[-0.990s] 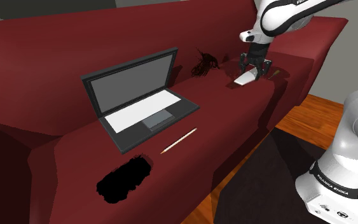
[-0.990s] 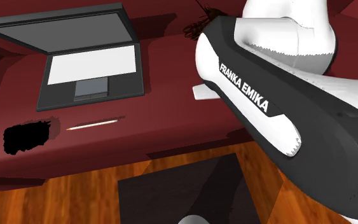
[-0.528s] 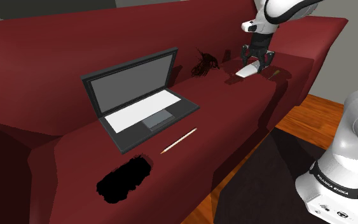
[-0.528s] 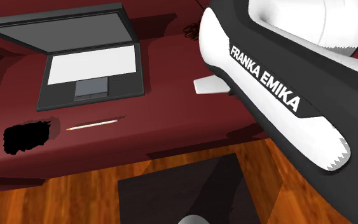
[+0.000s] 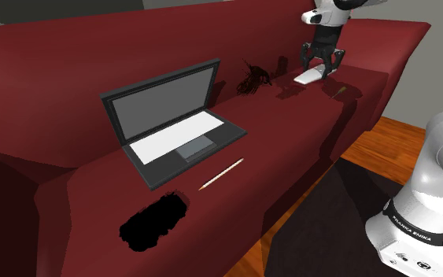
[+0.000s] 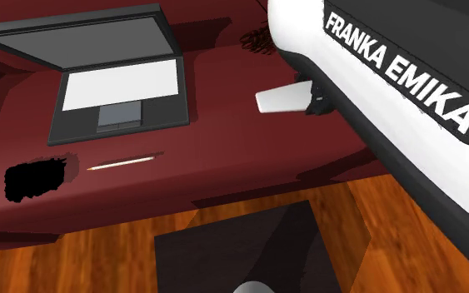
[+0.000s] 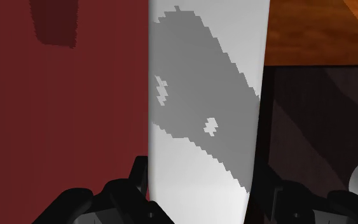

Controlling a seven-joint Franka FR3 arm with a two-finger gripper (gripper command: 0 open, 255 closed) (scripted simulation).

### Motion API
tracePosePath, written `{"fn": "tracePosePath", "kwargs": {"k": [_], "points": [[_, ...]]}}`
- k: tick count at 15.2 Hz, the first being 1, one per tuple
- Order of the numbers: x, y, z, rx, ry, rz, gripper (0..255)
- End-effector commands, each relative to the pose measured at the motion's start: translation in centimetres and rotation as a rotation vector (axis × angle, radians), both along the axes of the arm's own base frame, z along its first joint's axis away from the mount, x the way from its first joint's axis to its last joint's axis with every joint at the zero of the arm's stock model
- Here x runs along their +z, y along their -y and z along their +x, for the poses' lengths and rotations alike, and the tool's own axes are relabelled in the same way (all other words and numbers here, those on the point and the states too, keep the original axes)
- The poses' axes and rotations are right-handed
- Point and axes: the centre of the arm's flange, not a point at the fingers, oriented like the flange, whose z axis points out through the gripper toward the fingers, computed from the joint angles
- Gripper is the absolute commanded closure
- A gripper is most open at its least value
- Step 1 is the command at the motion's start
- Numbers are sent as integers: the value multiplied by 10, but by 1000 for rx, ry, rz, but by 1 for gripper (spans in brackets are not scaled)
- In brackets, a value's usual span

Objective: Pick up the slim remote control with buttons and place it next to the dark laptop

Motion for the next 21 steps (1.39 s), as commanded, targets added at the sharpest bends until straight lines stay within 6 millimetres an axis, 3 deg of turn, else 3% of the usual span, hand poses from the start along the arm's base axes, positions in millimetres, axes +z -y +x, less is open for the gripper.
{"fn": "tracePosePath", "kwargs": {"k": [1, 21], "points": [[10, 0, 1, 0, 0, 0, 255], [116, 0, 1, 0, 0, 0, 255]]}}
